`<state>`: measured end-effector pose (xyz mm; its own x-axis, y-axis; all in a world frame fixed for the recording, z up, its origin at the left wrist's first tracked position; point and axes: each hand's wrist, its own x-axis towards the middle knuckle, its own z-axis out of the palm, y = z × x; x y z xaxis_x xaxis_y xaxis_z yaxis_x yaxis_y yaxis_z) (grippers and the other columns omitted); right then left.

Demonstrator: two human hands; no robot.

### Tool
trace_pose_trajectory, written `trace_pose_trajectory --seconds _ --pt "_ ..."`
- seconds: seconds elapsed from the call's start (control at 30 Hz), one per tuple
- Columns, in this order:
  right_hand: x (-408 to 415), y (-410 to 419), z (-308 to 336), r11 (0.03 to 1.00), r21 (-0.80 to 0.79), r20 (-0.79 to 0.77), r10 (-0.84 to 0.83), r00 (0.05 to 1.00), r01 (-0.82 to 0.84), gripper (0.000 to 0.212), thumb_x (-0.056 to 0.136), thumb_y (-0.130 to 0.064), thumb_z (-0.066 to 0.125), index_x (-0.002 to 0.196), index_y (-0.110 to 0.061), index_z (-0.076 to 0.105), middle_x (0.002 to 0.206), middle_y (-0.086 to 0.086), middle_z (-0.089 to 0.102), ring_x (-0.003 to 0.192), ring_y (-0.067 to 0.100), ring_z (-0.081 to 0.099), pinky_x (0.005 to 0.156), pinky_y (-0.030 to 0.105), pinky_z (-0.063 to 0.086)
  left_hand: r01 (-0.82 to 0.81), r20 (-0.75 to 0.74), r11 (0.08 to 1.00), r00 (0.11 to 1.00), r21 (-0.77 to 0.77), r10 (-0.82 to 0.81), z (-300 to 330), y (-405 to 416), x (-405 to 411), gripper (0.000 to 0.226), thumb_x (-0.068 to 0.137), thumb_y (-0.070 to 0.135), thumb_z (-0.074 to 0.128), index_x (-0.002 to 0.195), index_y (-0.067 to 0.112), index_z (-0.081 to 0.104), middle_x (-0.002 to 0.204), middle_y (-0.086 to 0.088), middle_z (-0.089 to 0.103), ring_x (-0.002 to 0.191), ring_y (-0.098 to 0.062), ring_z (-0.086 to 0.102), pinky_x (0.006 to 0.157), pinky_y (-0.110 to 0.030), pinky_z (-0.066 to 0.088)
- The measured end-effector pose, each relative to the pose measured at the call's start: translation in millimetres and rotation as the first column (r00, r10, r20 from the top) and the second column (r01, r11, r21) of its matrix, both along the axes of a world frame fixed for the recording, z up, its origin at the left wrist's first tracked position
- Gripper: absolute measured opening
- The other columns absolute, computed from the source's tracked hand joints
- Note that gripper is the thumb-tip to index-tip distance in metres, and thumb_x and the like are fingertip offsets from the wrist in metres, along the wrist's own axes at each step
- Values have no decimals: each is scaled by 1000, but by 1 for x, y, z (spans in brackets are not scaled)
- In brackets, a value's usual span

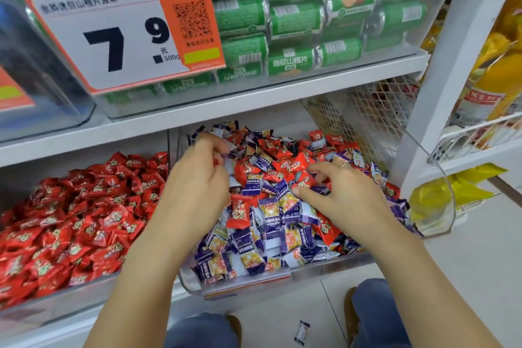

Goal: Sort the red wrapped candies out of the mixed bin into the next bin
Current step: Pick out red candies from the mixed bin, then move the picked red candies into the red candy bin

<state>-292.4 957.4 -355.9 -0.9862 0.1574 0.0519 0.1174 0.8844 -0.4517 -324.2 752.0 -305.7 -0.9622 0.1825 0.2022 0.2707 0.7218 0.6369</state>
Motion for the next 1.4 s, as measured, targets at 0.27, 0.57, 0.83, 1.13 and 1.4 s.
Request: trace_pose_trajectory --seconds 0.27,0.57,0.83,1.13,1.4 --pt "1 1 8 989 -145 -141 -35 989 15 24 90 -30 49 110 -32 63 79 -7 61 57 2 46 56 27 36 -9 -44 926 999 -378 -8 -18 11 12 50 95 50 36 141 28 35 127 0 45 111 -23 52 82 -33 43" --pt "-15 5 13 941 -327 -228 -167 959 86 38 93 -40 53 69 -13 63 51 -6 50 53 15 50 59 32 39 -71 -22 983 997 -167 68 -22 5 -6 34 86 55 55 102 25 54 93 7 54 81 -13 52 66 -27 36" --pt "-30 -17 4 981 32 -65 196 979 -194 35 93 -25 57 127 -32 59 130 -9 55 116 15 53 95 34 45 -109 -66 994 992 -16 107 -13 12 -14 32 92 47 50 93 17 42 65 1 52 64 -26 53 55 -34 32" --pt "-17 9 2 998 59 -15 25 1000 -24 31 97 -34 46 122 -24 60 114 1 52 98 23 58 79 32 42 -38 -43 948 999 -315 25 -22 23 -26 28 99 26 43 123 24 57 126 -5 54 100 -32 59 73 -33 42" --pt "-1 36 16 996 -15 -163 -88 983 87 24 97 -40 42 95 -24 60 68 -6 56 70 22 53 61 34 38 35 110 872 994 -488 22 -20 26 -27 35 94 42 50 124 25 56 121 -6 58 103 -28 58 72 -34 41"
